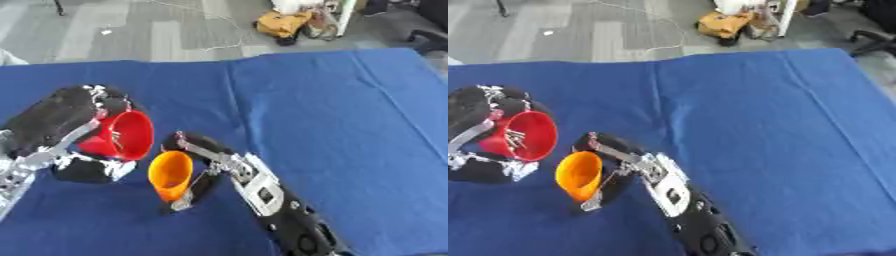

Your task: Pour the contents of one cup into another cup.

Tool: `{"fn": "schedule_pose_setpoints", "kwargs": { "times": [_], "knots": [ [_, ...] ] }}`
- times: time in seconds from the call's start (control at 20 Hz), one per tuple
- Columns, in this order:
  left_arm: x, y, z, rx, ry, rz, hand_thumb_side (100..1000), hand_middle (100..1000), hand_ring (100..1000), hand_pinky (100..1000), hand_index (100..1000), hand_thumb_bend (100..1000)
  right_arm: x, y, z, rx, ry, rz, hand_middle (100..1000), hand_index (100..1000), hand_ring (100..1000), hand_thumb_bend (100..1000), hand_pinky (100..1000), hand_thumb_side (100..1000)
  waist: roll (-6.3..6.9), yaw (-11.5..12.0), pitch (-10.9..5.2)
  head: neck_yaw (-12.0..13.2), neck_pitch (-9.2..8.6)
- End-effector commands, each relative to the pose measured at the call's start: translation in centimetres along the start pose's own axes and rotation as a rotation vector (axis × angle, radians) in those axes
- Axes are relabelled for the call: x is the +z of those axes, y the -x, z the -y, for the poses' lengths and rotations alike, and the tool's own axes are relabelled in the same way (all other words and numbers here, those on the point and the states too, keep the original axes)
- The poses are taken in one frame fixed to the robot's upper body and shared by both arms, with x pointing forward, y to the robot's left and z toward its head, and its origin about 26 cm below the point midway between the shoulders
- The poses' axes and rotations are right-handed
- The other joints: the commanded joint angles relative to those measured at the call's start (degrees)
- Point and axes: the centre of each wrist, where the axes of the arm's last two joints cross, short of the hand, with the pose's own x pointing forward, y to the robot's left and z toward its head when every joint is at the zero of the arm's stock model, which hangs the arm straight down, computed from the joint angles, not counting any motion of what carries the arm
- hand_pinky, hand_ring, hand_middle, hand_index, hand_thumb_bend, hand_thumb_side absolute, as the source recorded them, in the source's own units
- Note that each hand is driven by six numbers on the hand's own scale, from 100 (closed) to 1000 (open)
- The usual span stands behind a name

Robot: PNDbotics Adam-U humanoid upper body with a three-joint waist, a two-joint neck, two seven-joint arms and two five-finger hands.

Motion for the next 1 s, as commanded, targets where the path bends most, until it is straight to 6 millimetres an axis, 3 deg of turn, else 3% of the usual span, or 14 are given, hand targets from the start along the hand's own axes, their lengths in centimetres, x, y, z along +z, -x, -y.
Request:
{"fn": "schedule_pose_setpoints", "kwargs": {
  "times": [0.05, 1.0],
  "knots": [
    [-0.16, 0.17, -1.02, -0.04, -0.008, 0.003, 105, 246, 255, 100, 704, 100, -0.44, -0.47, 0.89, 0.024, 0.005, 0.017, 306, 366, 193, 639, 547, 100, 0.23, 0.0, -1.04, -0.1, -0.79],
    [-0.98, 0.03, -0.94, -0.119, 0.067, 0.026, 100, 229, 232, 100, 699, 100, -0.43, -0.46, 0.9, 0.02, 0.004, 0.02, 307, 362, 193, 639, 548, 100, 0.13, -0.1, -1.11, -0.3, -0.84]
  ]
}}
